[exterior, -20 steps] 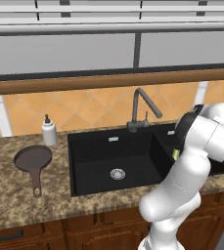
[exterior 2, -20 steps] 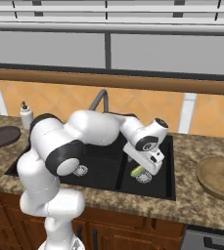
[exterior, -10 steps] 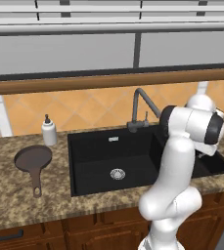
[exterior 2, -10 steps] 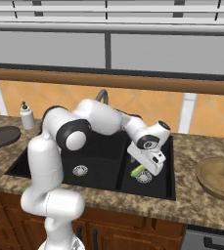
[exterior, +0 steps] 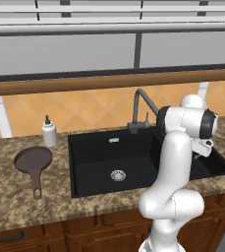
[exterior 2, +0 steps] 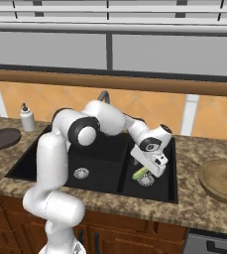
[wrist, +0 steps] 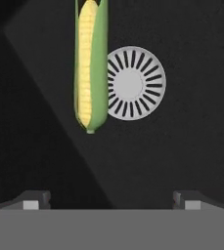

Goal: Pick the corn from the sink and place it in the bowl. Then pick the bowl and place it in the microwave. Then close the microwave door and press the start button.

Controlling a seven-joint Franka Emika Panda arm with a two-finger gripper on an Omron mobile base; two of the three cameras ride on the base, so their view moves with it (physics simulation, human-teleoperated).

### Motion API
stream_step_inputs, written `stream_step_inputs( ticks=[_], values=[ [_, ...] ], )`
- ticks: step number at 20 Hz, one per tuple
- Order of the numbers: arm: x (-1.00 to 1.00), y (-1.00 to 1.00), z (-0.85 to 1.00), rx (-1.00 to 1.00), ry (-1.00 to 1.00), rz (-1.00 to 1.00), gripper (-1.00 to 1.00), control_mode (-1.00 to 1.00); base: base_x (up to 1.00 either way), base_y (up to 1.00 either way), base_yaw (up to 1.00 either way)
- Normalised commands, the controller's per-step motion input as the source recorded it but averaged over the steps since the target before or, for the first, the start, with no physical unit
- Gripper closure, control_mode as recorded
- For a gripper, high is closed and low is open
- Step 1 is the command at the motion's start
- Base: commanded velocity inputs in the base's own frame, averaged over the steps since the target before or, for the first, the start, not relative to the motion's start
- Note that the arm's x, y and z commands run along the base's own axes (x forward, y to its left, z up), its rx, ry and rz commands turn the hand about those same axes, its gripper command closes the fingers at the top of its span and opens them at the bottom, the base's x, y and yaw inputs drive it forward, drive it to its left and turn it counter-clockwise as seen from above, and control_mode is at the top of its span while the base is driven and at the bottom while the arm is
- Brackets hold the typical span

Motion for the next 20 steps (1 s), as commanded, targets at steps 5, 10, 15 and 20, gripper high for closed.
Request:
stream_step_inputs(
  ticks=[5,10,15,20],
  values=[
    [0.13,0.00,-0.47,0.00,-0.01,0.00,-1.00,-1.00,0.00,0.00,0.00],
    [0.16,0.00,-0.23,-0.02,-0.03,0.00,-1.00,-1.00,0.00,0.00,0.00],
    [0.38,-0.10,-0.04,0.00,0.04,0.00,-1.00,-1.00,0.00,0.00,0.00],
    [0.47,0.00,-0.29,0.00,0.04,0.00,-1.00,-1.00,0.00,0.00,0.00]
  ],
)
